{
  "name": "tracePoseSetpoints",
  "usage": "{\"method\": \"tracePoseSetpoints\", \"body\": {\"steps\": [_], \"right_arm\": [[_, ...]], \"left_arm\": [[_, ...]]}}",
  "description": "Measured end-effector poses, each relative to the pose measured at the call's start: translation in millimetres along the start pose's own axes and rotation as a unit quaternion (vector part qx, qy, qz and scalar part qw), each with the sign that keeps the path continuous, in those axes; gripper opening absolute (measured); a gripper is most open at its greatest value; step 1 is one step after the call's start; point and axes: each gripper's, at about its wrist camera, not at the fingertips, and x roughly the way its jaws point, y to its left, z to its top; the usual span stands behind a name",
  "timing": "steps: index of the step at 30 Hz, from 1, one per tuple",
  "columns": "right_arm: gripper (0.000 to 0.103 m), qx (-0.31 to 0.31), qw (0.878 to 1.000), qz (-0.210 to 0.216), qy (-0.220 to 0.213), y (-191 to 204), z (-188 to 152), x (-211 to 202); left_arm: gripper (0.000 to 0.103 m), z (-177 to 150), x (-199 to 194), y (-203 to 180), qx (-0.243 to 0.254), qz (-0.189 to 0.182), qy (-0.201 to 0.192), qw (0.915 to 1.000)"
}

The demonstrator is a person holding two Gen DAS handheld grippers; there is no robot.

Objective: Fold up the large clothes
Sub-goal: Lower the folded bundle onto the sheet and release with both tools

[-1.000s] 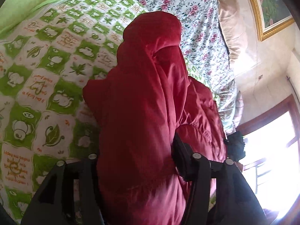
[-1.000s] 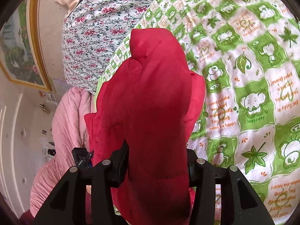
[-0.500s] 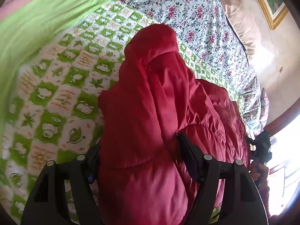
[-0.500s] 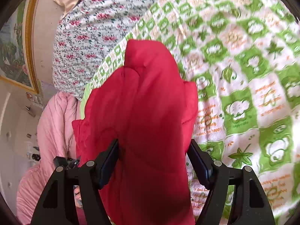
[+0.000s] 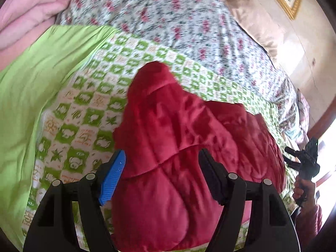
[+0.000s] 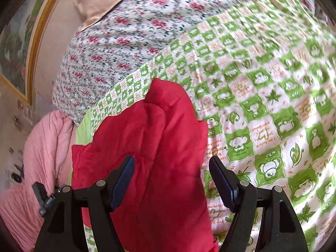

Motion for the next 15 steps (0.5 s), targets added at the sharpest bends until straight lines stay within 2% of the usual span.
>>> {"method": "tracePoseSetpoints", "body": {"steps": [6, 15], "right_arm": [[0.075, -0.094, 0.995, -0.044, 0.000, 42, -8, 1], [0.075, -0.140, 0.982, -0.114, -0.056, 57, -11, -13]], "left_arm": [[0.072, 2, 4, -30, 0.041, -0.020, 0.006, 0.9990], [0.072, -6, 11, -53, 0.084, -0.008, 0.020, 0.9962]]}}
